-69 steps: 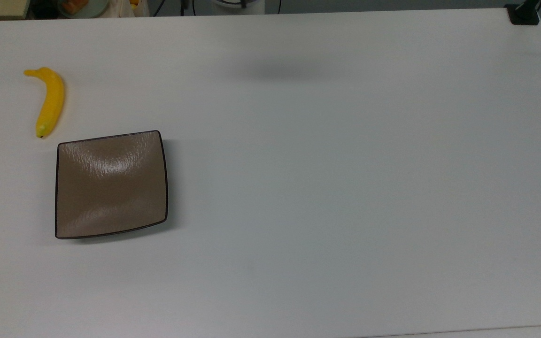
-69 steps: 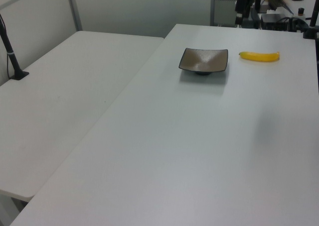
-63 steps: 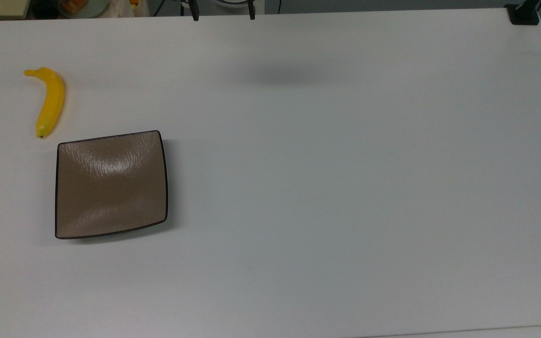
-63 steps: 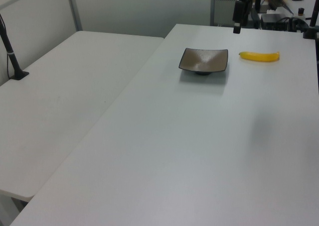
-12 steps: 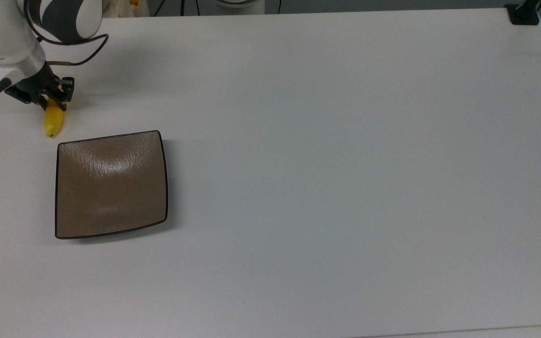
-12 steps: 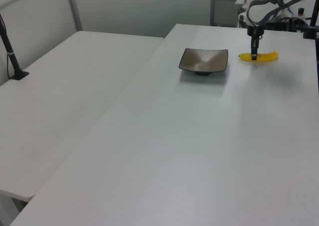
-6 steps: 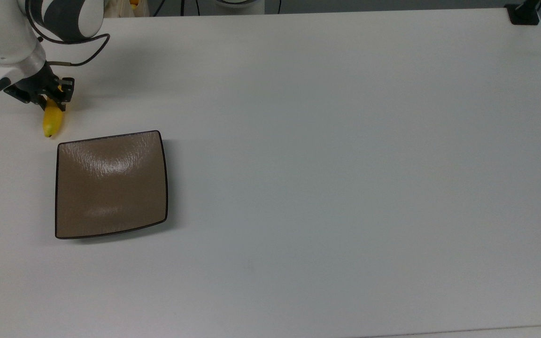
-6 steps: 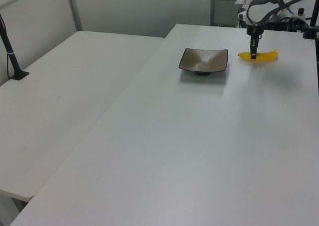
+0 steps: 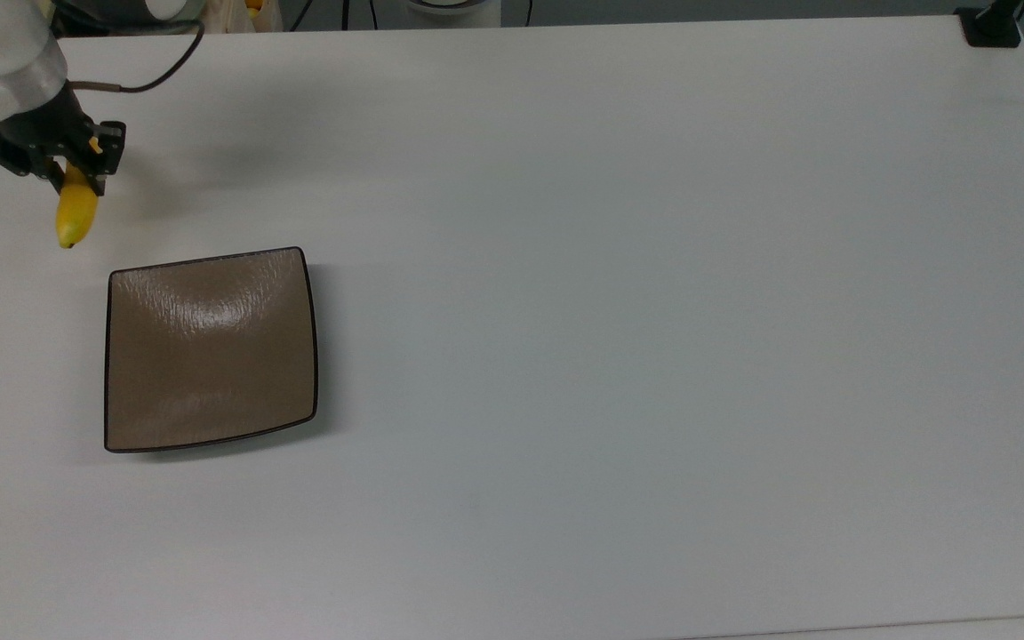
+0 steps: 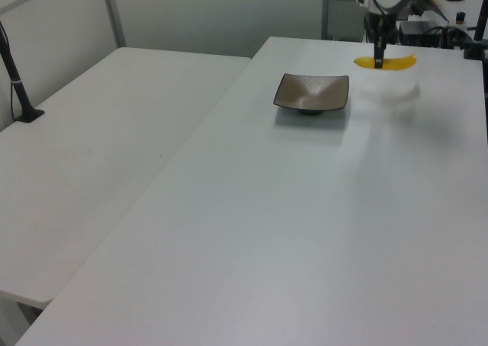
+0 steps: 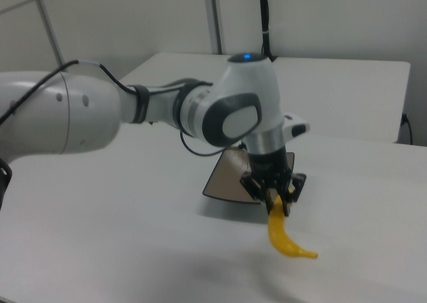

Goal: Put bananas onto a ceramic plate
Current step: 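Lift the banana and carry it over the brown plate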

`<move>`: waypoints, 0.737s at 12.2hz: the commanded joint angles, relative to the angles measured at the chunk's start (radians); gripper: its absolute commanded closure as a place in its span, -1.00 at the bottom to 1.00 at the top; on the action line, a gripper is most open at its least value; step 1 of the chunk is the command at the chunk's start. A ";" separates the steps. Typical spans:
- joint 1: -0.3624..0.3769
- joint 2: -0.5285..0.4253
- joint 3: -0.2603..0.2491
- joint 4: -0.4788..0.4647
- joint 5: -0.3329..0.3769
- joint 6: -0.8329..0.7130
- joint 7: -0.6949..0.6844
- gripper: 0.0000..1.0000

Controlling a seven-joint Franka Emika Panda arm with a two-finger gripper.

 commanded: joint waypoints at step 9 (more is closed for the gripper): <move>0.100 0.032 0.078 0.217 0.088 -0.022 0.226 1.00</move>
